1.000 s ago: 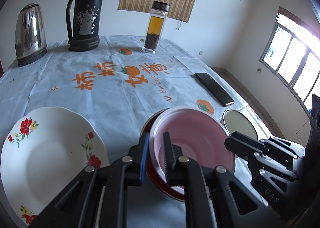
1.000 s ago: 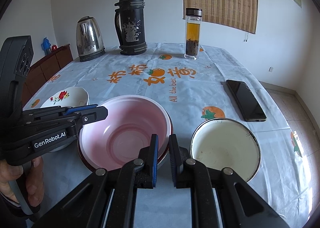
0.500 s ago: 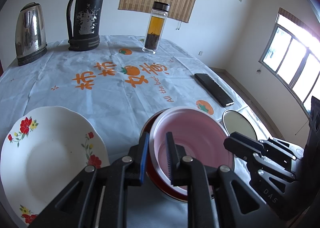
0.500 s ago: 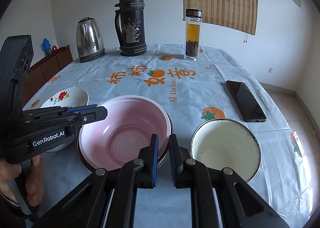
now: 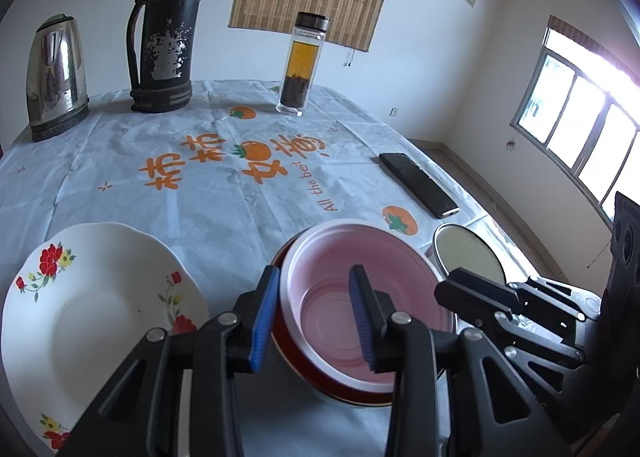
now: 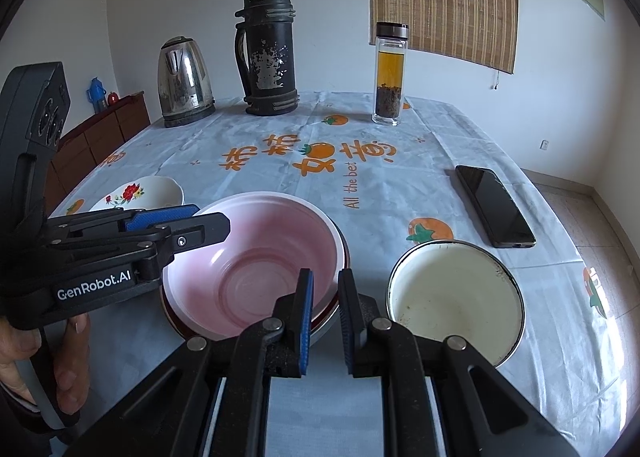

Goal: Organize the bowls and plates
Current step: 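Open the left tool to release the pink bowl rim, then move the open right tool to the rim of the cream enamel bowl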

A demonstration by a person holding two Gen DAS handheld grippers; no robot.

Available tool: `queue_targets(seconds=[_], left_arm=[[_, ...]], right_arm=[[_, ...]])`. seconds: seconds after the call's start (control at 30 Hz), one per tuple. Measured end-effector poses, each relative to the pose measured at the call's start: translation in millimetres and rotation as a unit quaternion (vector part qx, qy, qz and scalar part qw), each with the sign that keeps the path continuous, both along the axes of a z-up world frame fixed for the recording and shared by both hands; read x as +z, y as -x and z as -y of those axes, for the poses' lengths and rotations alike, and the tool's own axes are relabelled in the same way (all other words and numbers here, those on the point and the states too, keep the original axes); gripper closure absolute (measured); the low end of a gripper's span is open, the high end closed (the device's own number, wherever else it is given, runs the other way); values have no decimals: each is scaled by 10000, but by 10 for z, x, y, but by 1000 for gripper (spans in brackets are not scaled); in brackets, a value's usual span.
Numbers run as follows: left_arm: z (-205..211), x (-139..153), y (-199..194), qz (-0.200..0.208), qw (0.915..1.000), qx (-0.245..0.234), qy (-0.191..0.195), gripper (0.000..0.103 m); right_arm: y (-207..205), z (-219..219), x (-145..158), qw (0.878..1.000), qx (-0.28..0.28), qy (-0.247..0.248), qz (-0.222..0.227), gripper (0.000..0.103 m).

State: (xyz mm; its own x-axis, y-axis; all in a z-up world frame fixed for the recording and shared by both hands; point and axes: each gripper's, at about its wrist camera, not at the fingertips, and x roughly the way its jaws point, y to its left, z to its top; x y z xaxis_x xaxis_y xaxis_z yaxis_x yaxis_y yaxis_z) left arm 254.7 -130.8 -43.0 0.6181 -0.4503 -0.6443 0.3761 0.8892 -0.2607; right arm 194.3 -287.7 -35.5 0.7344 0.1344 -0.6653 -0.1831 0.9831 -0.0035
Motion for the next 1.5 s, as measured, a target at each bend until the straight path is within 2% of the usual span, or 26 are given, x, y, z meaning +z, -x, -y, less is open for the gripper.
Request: queue_targets(seconds=[0.03, 0.07, 0.13, 0.2, 0.23, 0.47, 0.7, 0.83, 0.93, 1.03, 1.17, 1.37, 1.5], left_arm=[[-8, 17, 11, 59, 10000, 44, -2, 53], [-20, 44, 31, 167, 9998, 140, -30, 37], [-51, 101, 77, 414, 9989, 241, -23, 27], [-64, 139, 92, 530, 9982, 263, -46, 27], [-65, 141, 90, 550, 9981, 276, -56, 27], [-61, 81, 49, 499, 9982, 319, -118, 27], [-71, 105, 91, 688, 9967, 432, -85, 27], [-39, 117, 121, 816, 9949, 546, -222, 27], [-17, 104, 109, 761, 9952, 572, -228, 27], [10, 130, 120, 737, 9946, 677, -279, 30], [70, 278, 208, 856, 9939, 650, -241, 44], [460, 389, 281, 762, 9964, 165, -325, 66], [808, 380, 298, 683, 9966, -169, -425, 68]], right_arm=[[12, 4, 2, 10000, 1, -8, 18, 88], [22, 4, 8, 10000, 8, -12, 39, 87], [51, 10, 21, 10000, 23, -13, 82, 72], [79, 27, 38, 9999, 26, -24, 131, 64], [86, 34, 43, 9999, 28, -26, 148, 63], [140, 101, 55, 9998, 45, -52, 168, 63], [204, 236, 90, 9997, 5, -71, 213, 63], [241, 337, 104, 9996, -59, -98, 241, 63], [274, 440, 103, 9995, -147, -93, 271, 63], [285, 589, 92, 9991, -301, -125, 285, 63], [288, 791, 62, 9980, -532, -155, 293, 63], [252, 1063, -4, 9952, -929, -166, 243, 63], [198, 1174, -72, 9943, -1044, -167, 160, 63]])
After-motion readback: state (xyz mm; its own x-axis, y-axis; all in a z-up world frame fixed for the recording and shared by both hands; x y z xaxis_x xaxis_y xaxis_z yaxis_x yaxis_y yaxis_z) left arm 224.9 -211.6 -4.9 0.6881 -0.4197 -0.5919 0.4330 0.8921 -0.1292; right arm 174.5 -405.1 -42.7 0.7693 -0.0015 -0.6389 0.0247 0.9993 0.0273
